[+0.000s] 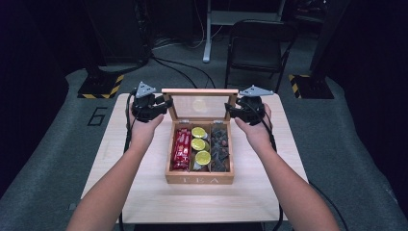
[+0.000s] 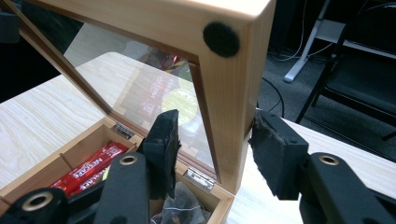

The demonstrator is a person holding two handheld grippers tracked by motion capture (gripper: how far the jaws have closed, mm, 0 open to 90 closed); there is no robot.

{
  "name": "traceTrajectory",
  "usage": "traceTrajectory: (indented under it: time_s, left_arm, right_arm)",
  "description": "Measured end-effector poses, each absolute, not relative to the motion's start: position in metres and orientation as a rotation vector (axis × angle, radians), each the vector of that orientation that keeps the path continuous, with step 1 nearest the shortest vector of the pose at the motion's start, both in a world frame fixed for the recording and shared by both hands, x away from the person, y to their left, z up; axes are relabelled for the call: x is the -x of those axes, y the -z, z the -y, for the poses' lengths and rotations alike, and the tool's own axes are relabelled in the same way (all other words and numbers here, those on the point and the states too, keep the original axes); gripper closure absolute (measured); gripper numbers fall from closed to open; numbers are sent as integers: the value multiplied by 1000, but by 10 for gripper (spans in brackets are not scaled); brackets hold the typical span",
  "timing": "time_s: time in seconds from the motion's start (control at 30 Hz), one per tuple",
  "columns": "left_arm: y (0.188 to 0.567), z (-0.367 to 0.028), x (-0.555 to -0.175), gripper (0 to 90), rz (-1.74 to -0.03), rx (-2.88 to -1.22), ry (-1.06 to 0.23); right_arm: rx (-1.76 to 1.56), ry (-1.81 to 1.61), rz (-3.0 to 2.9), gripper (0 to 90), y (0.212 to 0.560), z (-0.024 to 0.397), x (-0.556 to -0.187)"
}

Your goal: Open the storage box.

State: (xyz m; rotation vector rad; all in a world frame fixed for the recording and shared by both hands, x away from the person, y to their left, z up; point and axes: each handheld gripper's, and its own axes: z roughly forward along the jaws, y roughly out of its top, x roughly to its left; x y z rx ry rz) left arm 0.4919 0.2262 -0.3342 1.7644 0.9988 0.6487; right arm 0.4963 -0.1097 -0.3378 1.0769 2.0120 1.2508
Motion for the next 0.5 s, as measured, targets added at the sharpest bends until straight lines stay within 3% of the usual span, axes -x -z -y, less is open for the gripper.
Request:
traceTrajectory:
  time_s: [0.5]
  left_arm:
    - [337, -226, -502, 614, -992, -1752, -648]
  right_arm:
    - [-1113, -1267, -1967, 621, 339, 111, -507]
